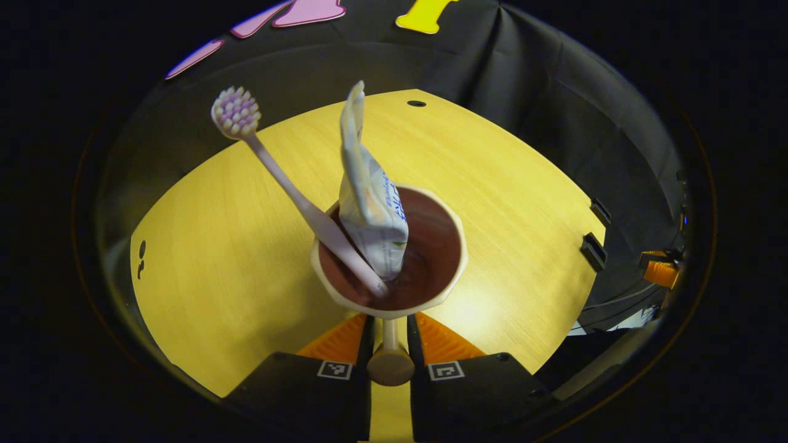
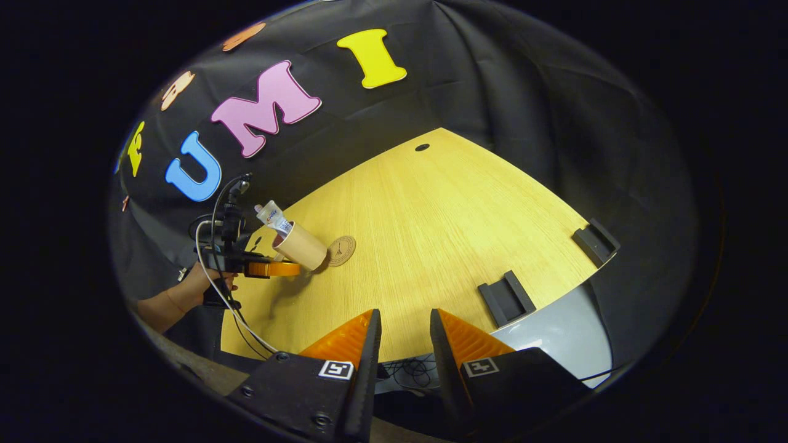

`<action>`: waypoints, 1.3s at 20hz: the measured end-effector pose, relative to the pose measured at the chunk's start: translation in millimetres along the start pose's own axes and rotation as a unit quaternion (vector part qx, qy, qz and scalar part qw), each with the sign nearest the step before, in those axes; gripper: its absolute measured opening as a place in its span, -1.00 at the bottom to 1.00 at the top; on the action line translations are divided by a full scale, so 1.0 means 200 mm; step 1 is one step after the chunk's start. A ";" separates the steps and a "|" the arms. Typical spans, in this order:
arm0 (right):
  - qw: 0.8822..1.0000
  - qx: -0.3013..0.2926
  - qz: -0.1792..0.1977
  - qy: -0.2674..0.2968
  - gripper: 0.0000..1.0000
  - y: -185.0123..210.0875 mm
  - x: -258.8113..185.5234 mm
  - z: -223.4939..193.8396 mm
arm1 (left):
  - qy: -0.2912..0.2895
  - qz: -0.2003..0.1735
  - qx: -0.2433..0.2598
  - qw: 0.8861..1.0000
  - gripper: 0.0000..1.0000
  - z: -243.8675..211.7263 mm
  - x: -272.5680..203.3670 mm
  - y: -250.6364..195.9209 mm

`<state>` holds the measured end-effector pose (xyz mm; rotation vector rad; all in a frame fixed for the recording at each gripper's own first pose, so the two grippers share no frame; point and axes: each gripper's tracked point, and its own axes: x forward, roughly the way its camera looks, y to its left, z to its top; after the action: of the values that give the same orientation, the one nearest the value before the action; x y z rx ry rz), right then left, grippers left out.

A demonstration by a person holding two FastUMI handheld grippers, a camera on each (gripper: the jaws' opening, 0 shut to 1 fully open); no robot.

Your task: Put the toothbrush and toothpaste on the desktop into the cup, then pick up the cup and place it on the coaster on the desktop.

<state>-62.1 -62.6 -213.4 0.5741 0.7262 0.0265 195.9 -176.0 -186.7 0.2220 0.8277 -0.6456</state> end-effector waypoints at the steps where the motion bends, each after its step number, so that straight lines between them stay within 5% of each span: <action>1: 1.000 0.002 -0.001 -0.002 -0.02 -0.01 0.00 0.00 | 0.000 0.000 0.004 1.000 -0.39 0.02 0.02 -0.02; 21: 0.999 0.031 -0.035 -0.010 -0.02 -0.24 -0.15 -0.01 | 0.015 0.040 0.056 0.998 -0.39 0.14 0.23 -0.09; 24: 0.999 0.030 -0.029 -0.009 -0.02 -0.23 -0.14 -0.01 | 0.004 0.035 0.051 0.998 -0.27 0.15 0.21 -0.12; 26: 0.999 0.026 -0.024 -0.007 -0.02 -0.21 -0.12 -0.01 | -0.004 0.041 0.050 0.998 0.23 0.16 0.16 -0.10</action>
<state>-88.7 -103.3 -220.3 0.6056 0.7288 -0.0397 218.7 -219.6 -188.3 0.3430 0.7747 -0.6113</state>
